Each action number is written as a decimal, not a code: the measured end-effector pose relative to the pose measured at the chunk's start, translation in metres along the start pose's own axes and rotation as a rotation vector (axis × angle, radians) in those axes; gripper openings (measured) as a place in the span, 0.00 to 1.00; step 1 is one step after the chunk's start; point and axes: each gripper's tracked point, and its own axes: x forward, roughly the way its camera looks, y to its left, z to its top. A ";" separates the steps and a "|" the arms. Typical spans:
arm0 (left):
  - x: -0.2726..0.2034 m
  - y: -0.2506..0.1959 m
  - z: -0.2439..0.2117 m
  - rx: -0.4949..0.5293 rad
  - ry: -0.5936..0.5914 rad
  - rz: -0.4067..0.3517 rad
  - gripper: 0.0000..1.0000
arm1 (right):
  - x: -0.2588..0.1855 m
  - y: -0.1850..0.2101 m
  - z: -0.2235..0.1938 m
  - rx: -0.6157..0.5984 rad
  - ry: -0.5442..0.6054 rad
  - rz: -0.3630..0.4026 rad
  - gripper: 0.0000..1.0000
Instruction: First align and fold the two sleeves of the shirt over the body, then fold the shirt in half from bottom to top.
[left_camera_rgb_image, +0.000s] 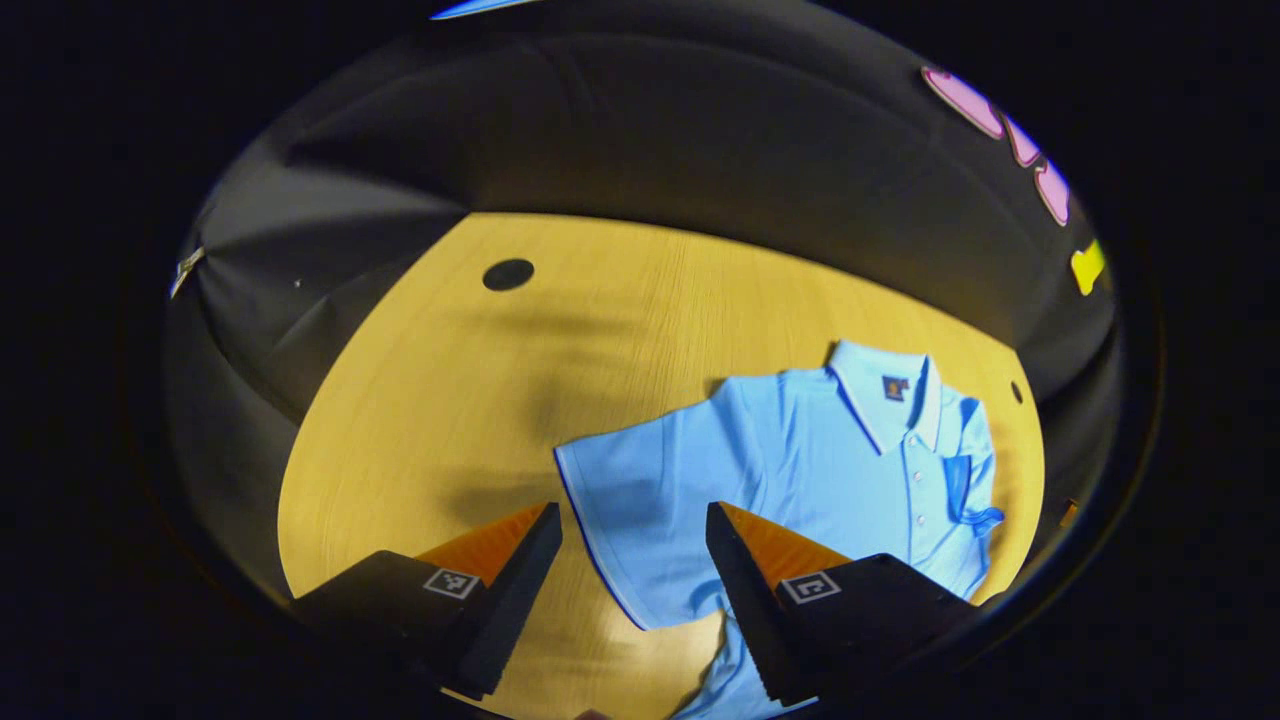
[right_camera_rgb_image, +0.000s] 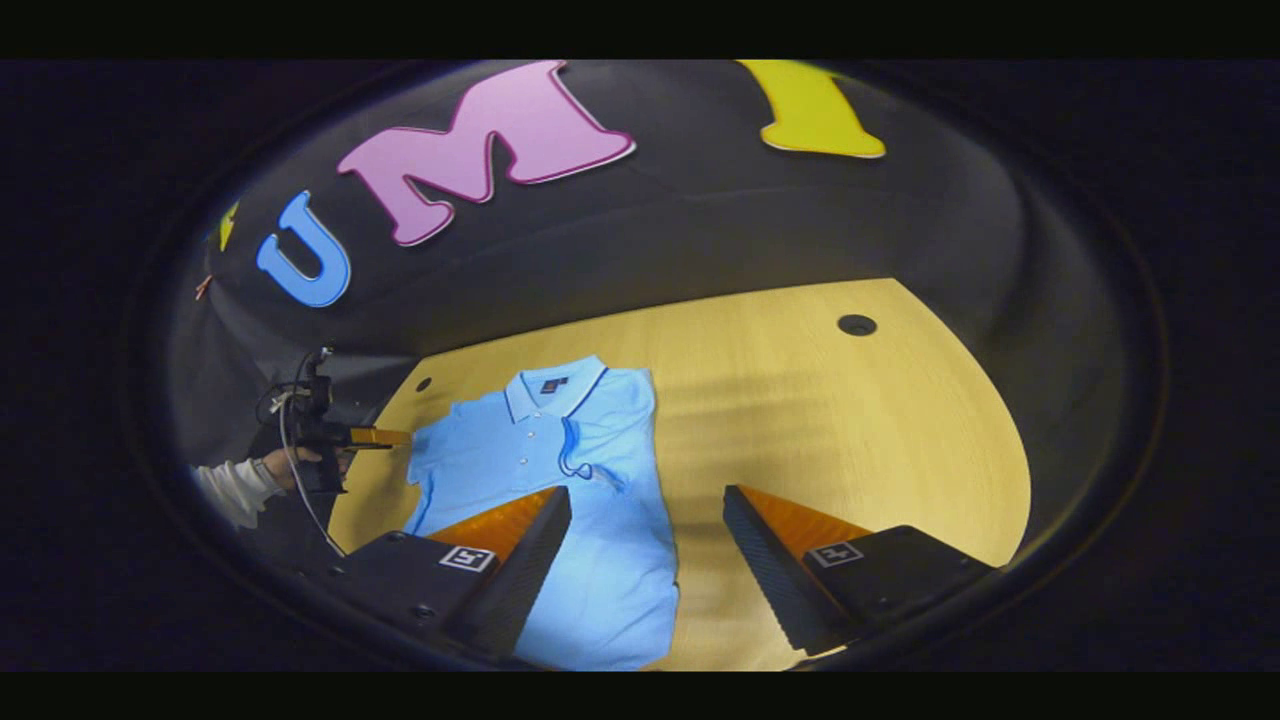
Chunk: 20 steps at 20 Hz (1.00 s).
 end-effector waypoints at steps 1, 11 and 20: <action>0.010 0.000 -0.002 0.011 0.020 0.012 0.93 | -0.005 -0.008 -0.003 0.008 -0.003 -0.014 0.97; 0.024 -0.022 -0.012 0.054 0.056 0.036 0.05 | -0.020 -0.045 -0.013 0.038 -0.014 -0.055 0.97; -0.031 -0.103 0.036 0.207 -0.133 -0.149 0.07 | -0.020 -0.037 -0.012 0.024 -0.024 -0.040 0.97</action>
